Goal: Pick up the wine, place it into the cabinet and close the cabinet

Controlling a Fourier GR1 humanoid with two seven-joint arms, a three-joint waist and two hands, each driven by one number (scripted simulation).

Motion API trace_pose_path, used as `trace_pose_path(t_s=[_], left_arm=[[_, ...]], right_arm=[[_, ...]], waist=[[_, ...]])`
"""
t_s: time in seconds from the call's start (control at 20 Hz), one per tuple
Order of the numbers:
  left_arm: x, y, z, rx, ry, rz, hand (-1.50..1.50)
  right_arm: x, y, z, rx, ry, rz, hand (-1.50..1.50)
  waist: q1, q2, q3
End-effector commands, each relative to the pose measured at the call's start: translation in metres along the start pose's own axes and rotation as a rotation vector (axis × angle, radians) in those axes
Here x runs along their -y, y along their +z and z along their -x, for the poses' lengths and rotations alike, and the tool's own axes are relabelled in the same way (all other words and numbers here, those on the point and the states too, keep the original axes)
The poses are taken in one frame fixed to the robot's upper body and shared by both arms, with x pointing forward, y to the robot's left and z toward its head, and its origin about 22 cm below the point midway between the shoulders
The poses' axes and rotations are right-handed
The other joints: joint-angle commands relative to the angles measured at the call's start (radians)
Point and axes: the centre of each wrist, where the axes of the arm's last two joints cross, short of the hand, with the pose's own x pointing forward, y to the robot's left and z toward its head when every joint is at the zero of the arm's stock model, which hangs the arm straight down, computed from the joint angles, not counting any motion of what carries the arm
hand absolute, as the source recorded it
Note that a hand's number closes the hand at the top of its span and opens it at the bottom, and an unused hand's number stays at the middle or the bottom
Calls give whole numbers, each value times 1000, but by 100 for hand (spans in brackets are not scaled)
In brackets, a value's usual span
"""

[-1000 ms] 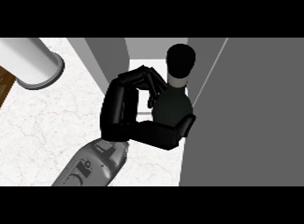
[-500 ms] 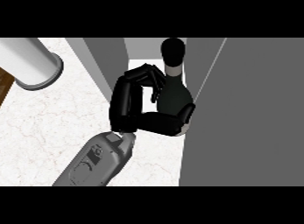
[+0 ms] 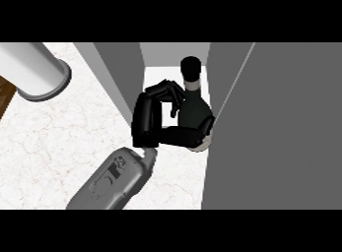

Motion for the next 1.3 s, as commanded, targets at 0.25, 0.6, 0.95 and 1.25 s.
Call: trace_pose_path(t_s=[0.25, 0.6, 0.95, 1.25], left_arm=[[-3, 4, 32, 30, -97, 6, 150], [-21, -16, 34, 29, -84, -62, 150], [-43, -36, 47, 15, -103, -96, 150], [-31, -41, 45, -6, -71, -69, 150]], right_arm=[[-4, 22, -15, 59, -35, -22, -150], [2, 26, -26, 59, -25, -22, -150], [-1, 17, -20, 64, -44, -20, -150], [7, 19, -12, 47, -51, -21, -150]], waist=[[-3, 1, 0], [2, -1, 0], [0, 1, 0], [-6, 1, 0]])
